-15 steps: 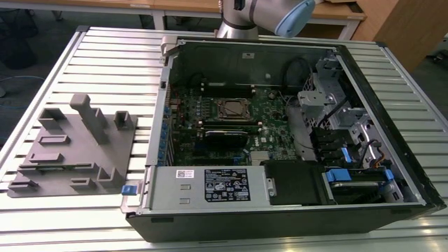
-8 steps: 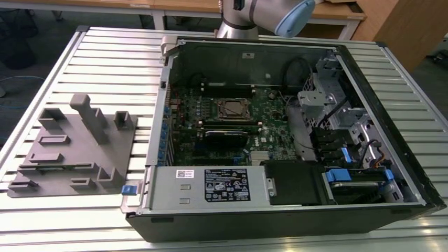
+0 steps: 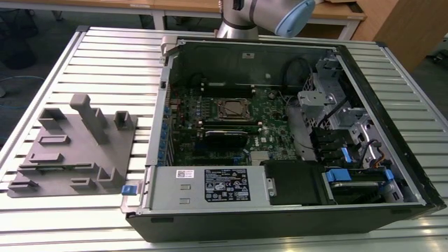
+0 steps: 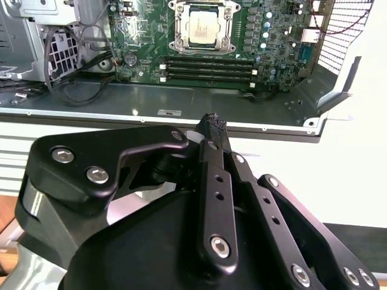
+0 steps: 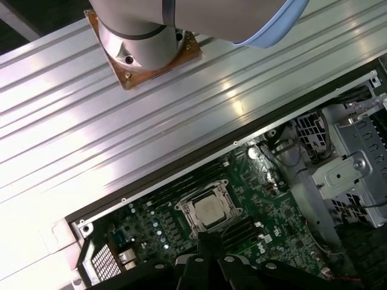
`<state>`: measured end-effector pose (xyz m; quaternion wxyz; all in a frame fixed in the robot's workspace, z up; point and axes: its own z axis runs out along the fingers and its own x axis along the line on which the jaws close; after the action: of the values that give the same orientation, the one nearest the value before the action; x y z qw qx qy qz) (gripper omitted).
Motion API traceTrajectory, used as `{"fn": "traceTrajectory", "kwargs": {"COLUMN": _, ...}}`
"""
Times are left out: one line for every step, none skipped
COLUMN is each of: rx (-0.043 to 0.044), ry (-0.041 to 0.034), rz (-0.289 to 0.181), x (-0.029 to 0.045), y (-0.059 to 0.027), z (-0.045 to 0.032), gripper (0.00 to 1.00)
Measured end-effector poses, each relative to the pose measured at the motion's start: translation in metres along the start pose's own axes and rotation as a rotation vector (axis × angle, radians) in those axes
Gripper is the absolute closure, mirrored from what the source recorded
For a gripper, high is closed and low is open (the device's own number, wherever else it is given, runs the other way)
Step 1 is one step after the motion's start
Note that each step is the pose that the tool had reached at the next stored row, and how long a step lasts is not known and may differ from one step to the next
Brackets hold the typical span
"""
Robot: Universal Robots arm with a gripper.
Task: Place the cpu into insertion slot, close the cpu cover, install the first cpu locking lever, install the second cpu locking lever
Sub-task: 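Install the first cpu locking lever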
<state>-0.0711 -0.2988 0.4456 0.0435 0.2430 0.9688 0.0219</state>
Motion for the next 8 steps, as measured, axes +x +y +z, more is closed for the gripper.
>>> {"fn": "traceTrajectory", "kwargs": {"rx": 0.0003, "ry": 0.0007, "rz": 0.000, "x": 0.0000, "y": 0.0000, "z": 0.0000, "gripper": 0.89}}
{"fn": "traceTrajectory", "kwargs": {"rx": 0.0007, "ry": 0.0013, "rz": 0.000, "x": 0.0000, "y": 0.0000, "z": 0.0000, "gripper": 0.89}}
{"fn": "traceTrajectory", "kwargs": {"rx": 0.0010, "ry": 0.0020, "rz": 0.000, "x": 0.0000, "y": 0.0000, "z": 0.0000, "gripper": 0.89}}
{"fn": "traceTrajectory", "kwargs": {"rx": 0.0015, "ry": 0.0026, "rz": 0.000, "x": 0.0000, "y": 0.0000, "z": 0.0000, "gripper": 0.89}}
{"fn": "traceTrajectory", "kwargs": {"rx": 0.0017, "ry": 0.0033, "rz": 0.000, "x": 0.0000, "y": 0.0000, "z": 0.0000, "gripper": 0.89}}
{"fn": "traceTrajectory", "kwargs": {"rx": 0.0021, "ry": 0.0040, "rz": 0.000, "x": 0.0000, "y": 0.0000, "z": 0.0000, "gripper": 0.89}}
{"fn": "traceTrajectory", "kwargs": {"rx": 0.0025, "ry": 0.0046, "rz": 0.000, "x": 0.0000, "y": 0.0000, "z": 0.0000, "gripper": 0.89}}
{"fn": "traceTrajectory", "kwargs": {"rx": 0.0028, "ry": 0.0053, "rz": 0.000, "x": 0.0000, "y": 0.0000, "z": 0.0000, "gripper": 0.89}}
